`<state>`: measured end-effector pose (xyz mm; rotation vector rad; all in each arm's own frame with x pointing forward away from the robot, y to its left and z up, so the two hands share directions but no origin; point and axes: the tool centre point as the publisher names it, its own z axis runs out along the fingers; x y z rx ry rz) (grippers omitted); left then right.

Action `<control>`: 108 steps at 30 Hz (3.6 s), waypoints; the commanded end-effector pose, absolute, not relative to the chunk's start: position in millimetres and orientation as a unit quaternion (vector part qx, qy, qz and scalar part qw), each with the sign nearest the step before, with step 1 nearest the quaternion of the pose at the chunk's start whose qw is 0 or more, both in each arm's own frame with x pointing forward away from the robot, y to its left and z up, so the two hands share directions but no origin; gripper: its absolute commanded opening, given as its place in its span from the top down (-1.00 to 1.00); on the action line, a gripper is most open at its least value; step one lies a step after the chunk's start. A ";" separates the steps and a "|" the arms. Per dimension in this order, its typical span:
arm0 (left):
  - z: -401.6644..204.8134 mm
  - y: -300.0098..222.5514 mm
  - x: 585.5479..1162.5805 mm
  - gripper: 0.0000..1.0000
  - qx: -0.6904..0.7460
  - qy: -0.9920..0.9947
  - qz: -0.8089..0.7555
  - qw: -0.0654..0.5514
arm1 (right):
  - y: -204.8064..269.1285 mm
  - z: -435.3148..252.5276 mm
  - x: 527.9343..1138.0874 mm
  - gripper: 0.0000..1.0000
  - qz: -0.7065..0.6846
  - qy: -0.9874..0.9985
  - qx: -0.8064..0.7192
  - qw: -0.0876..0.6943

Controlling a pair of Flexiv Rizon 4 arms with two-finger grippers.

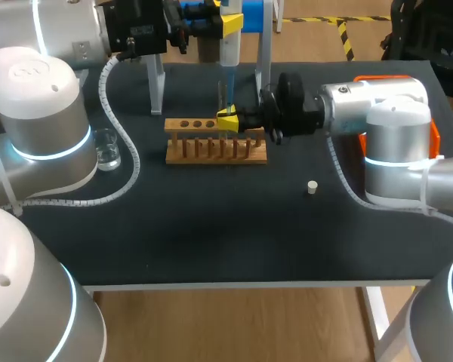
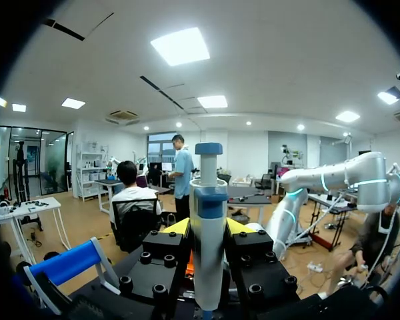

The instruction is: Invert the test tube, pick up the pipette, mount the tip to pipette, aspirate from beaker and dispense into the tube, eject the tip, return the pipette, and cap with the stopper.

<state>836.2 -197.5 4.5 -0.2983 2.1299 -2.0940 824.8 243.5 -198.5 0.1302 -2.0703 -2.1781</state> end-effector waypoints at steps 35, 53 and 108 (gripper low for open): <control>2.6 -197.2 835.7 1.00 -0.099 0.708 -0.696 0.069 | 198.9 -219.0 819.0 -1.00 -0.667 -0.742 0.062 0.023; 2.6 -197.2 835.7 1.00 -0.099 0.708 -0.696 0.069 | 143.7 -250.2 814.7 -1.00 -0.645 -0.763 0.045 0.010; -49.9 -17.2 864.0 1.00 -0.121 0.709 -0.681 0.139 | 143.7 -250.2 814.7 -1.00 -0.645 -0.763 0.045 0.010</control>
